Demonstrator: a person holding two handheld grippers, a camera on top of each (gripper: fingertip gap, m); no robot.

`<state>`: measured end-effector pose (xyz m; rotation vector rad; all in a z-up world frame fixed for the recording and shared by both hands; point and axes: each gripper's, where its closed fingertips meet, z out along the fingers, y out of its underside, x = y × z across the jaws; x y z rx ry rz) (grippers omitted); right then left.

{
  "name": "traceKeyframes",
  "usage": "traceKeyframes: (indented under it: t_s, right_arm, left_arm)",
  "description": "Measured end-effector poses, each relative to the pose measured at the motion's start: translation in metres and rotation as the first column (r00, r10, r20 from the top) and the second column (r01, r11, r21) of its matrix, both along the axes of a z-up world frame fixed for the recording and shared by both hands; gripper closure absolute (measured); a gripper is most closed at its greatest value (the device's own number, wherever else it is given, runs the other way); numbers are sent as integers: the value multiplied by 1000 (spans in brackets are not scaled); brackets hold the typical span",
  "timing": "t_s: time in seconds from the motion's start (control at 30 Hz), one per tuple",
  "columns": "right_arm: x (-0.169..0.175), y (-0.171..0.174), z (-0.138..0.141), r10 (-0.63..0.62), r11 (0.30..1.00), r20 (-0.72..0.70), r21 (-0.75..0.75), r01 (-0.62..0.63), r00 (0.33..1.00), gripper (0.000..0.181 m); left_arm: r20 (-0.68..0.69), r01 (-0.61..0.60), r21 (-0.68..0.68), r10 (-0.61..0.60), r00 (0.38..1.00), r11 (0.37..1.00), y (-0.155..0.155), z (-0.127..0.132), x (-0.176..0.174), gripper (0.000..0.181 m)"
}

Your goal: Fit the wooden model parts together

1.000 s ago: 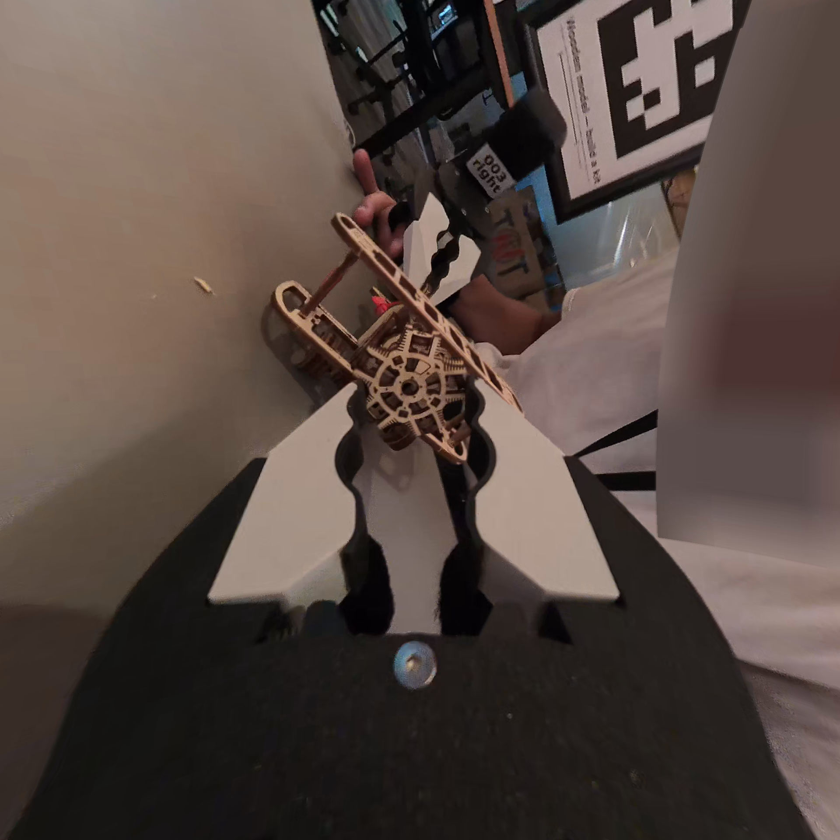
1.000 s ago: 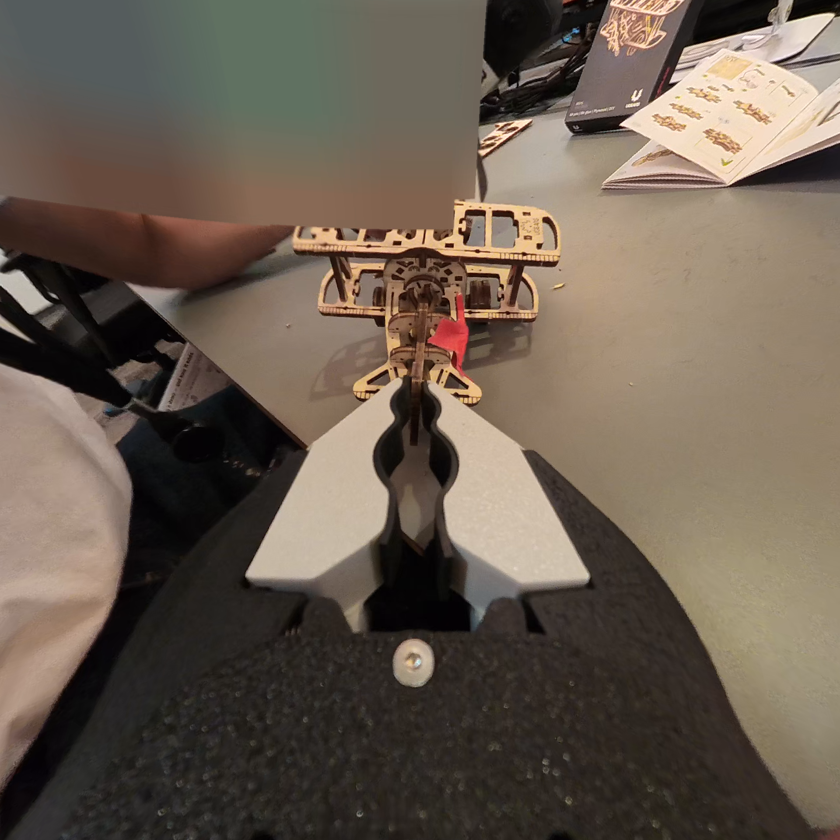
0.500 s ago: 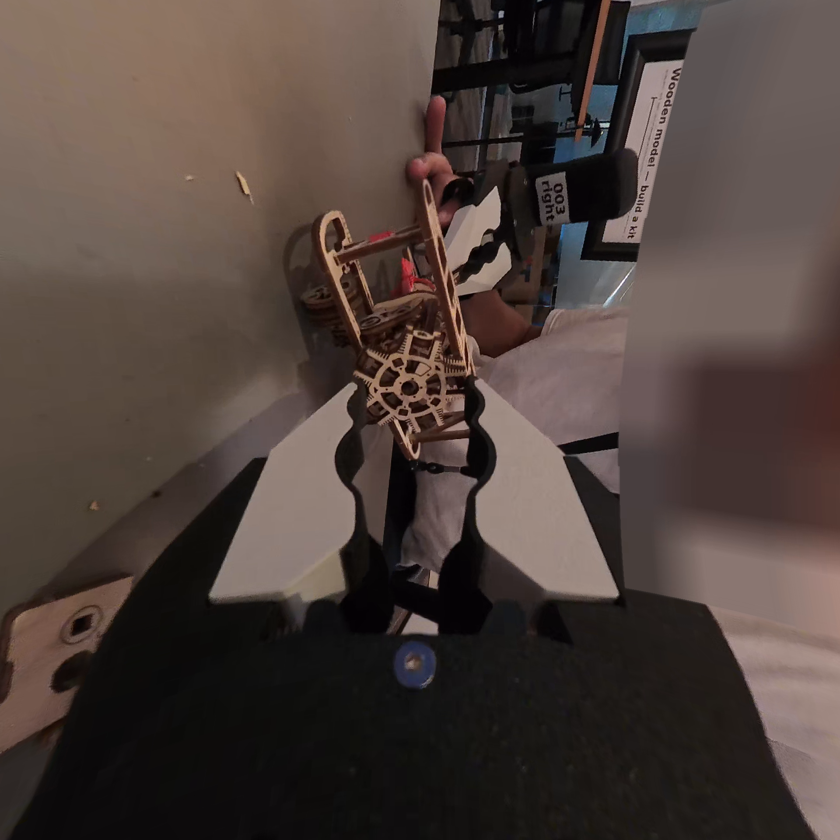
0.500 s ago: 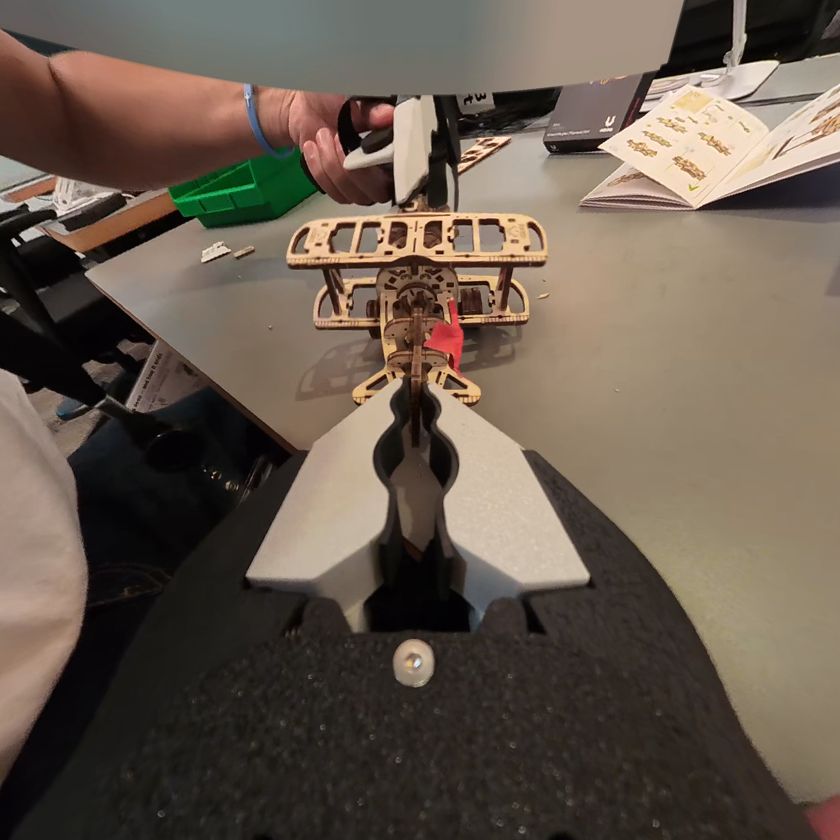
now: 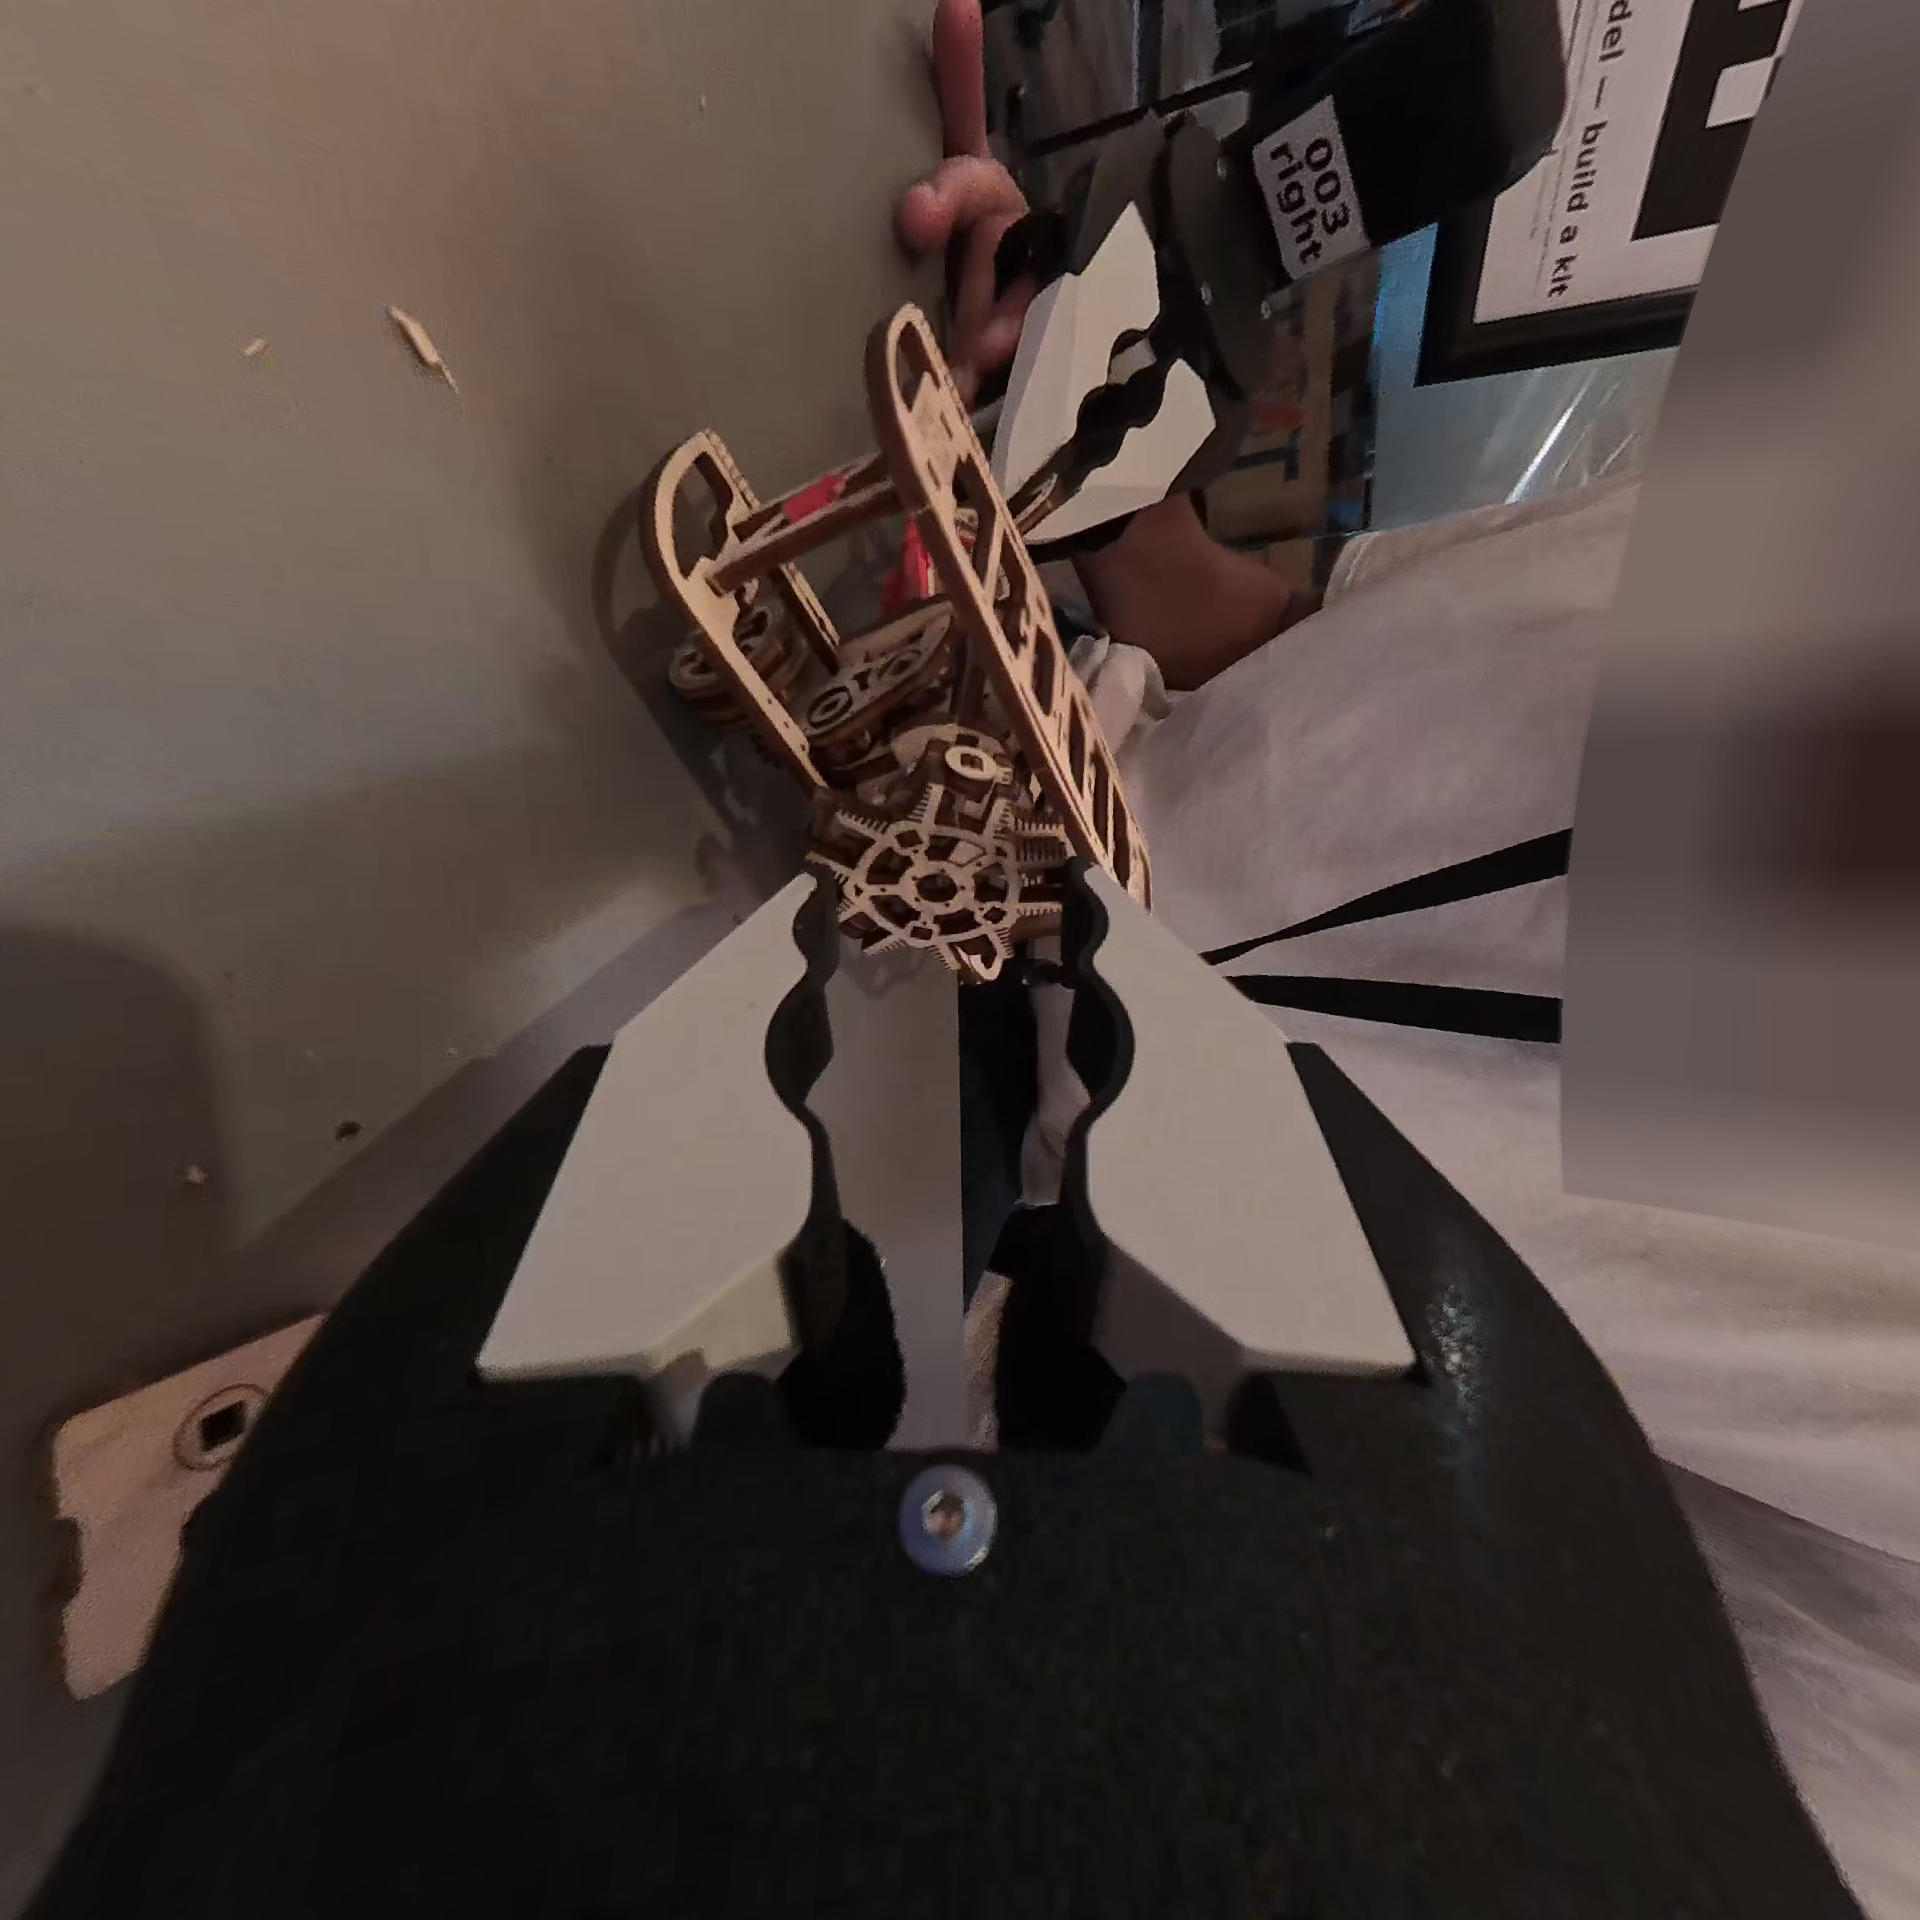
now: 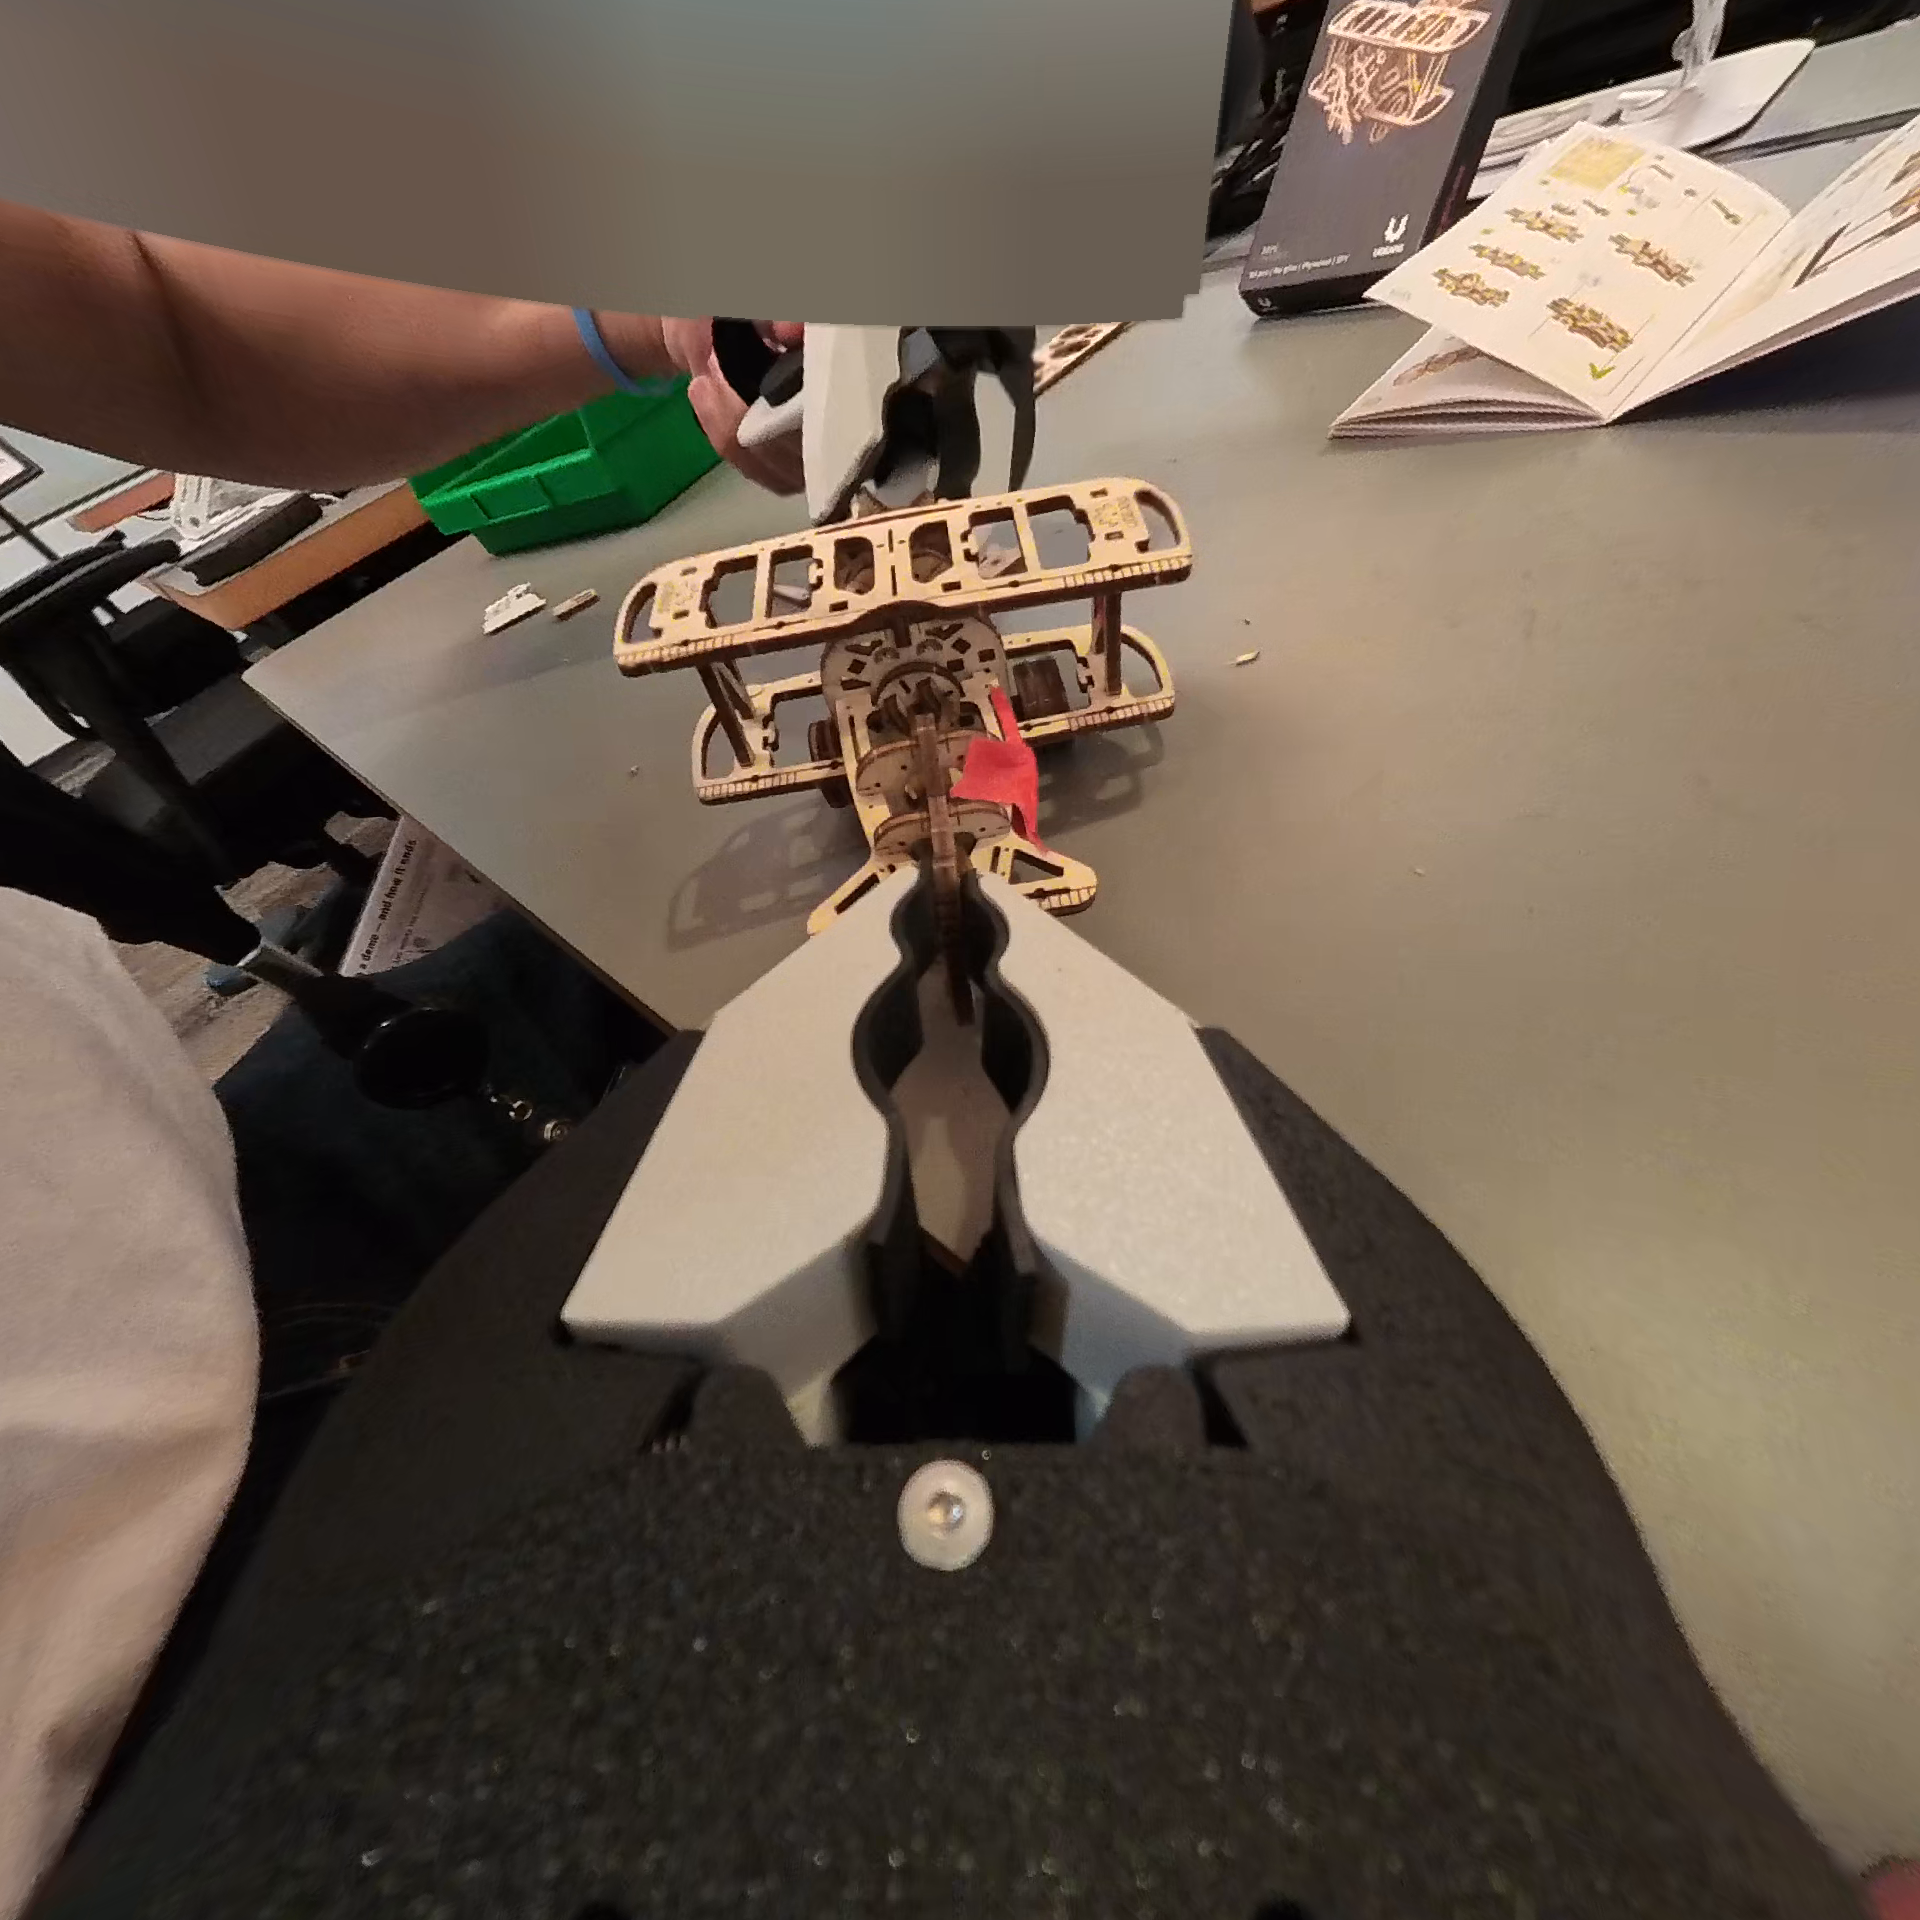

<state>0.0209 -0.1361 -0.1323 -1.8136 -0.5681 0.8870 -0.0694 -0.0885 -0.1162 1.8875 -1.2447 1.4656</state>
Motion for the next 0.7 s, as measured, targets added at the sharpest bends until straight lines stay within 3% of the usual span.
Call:
traceKeyframes:
  t_s: [0.13,0.7]
  right_arm:
    - [0,0,0,-3,1000,-8,-13,3,1000,179]
    - [-1,-2,1,12,1000,-6,-13,-13,1000,178]
  left_arm:
    - [29,-30,-78,32,999,996,0,0,0,141]
    - [-35,-9,-133,5,999,991,-1,-1,0,141]
